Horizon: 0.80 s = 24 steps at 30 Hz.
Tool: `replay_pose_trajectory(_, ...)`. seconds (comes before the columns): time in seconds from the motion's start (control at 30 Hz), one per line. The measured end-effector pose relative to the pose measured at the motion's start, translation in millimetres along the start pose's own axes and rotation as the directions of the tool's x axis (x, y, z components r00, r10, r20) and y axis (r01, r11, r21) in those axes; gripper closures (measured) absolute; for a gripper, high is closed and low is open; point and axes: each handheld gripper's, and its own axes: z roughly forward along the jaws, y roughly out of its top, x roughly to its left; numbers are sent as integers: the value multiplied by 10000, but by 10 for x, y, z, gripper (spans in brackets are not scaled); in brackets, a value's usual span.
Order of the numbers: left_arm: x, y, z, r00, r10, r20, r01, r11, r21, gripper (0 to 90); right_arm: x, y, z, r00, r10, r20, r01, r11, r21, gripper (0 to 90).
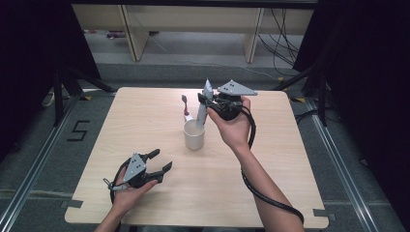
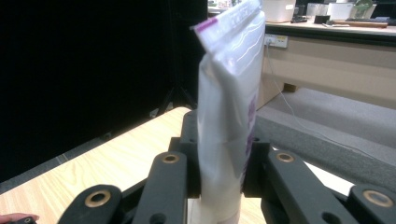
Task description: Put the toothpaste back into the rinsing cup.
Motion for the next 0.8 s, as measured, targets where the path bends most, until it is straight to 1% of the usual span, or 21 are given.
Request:
replay_pose_trajectory(0.03, 0, 0, 0, 10000, 19, 0, -19, 10000, 8, 312, -11, -2, 11, 9998, -193, 66, 194, 9998, -108, 764)
replay_pose_trajectory(0.1, 0, 0, 0, 10000, 17, -4, -17, 10000, 6, 312, -15, -8, 28, 9998, -166, 63, 166, 9998, -111, 764)
replay_pose_trajectory(0.13, 0, 0, 0, 10000, 16, -5, -16, 10000, 8, 311, -5, -12, 31, 10000, 61, 46, -61, 10000, 4, 764)
replay_pose_trajectory(0.2, -1, 0, 0, 10000, 1, -1, -1, 10000, -7, 311, -18, -21, 56, 10000, -58, 74, 58, 10000, -75, 764)
replay_pose_trajectory(0.23, 0, 0, 0, 10000, 13, -3, -13, 10000, -5, 311, -29, -24, 70, 9997, -226, 90, 227, 9997, -123, 764)
replay_pose_trajectory(0.27, 0, 0, 0, 10000, 12, 0, -12, 10000, 1, 311, -20, -29, 74, 10000, 14, 64, -14, 10000, -20, 764)
replay_pose_trajectory(0.3, 0, 0, 1, 10000, 13, -2, -13, 10000, 4, 311, -32, -32, 79, 9998, -127, 131, 127, 9999, -37, 764)
replay_pose_trajectory(0.33, 0, 0, 0, 10000, 12, -5, -12, 10000, 10, 311, -25, -36, 80, 10000, 55, 76, -55, 10000, 74, 764)
replay_pose_trajectory(0.37, 0, 0, 0, 10000, 10, -6, -10, 10000, 5, 311, -36, -41, 91, 9999, -102, 97, 102, 9999, -24, 764)
replay_pose_trajectory(0.4, 0, 0, 0, 10000, 8, -1, -8, 10000, 1, 311, -36, -47, 101, 9999, -79, 71, 79, 10000, -23, 764)
replay_pose_trajectory(0.43, 0, 1, 0, 10000, 28, 1, -28, 10000, 9, 311, -42, -50, 99, 9996, -218, 156, 218, 9998, -24, 764)
replay_pose_trajectory(0.47, -1, 2, -2, 10000, 29, -7, -29, 10000, 38, 310, -34, -55, 103, 9999, -83, 91, 82, 10000, 41, 764)
replay_pose_trajectory(0.5, -1, 0, 1, 10000, 24, -5, -24, 10000, 2, 310, -28, -60, 105, 9998, -65, 162, 65, 10000, 46, 764)
replay_pose_trajectory(0.57, -2, 1, 0, 10000, 41, -16, -41, 10000, 2, 310, -25, -70, 113, 9999, 35, 115, -36, 10000, 88, 764)
replay_pose_trajectory(0.6, -2, 0, 0, 10000, 41, -16, -41, 10000, -5, 310, -34, -75, 127, 10000, -82, 15, 82, 10000, 13, 764)
replay_pose_trajectory(0.67, -3, 1, 0, 10000, 47, -21, -46, 10000, 5, 310, -28, -82, 129, 10000, -54, 78, 53, 9999, 112, 764)
replay_pose_trajectory(0.7, -3, 1, 1, 10000, 47, -17, -47, 10000, 1, 310, -36, -86, 138, 9997, -214, 143, 213, 9998, 32, 764)
replay_pose_trajectory(0.73, -4, 2, -2, 10000, 50, -43, -50, 10000, 41, 310, -26, -90, 141, 9999, -107, 87, 106, 9999, 84, 764)
replay_pose_trajectory(0.77, -5, 7, -12, 9999, 79, -80, -78, 9998, 165, 310, -11, -93, 135, 9999, 131, 68, -133, 9996, 251, 764)
replay_pose_trajectory(0.8, -6, 7, -10, 9999, 73, -81, -72, 9999, 152, 310, -13, -93, 143, 10000, 39, 40, -40, 9997, 228, 764)
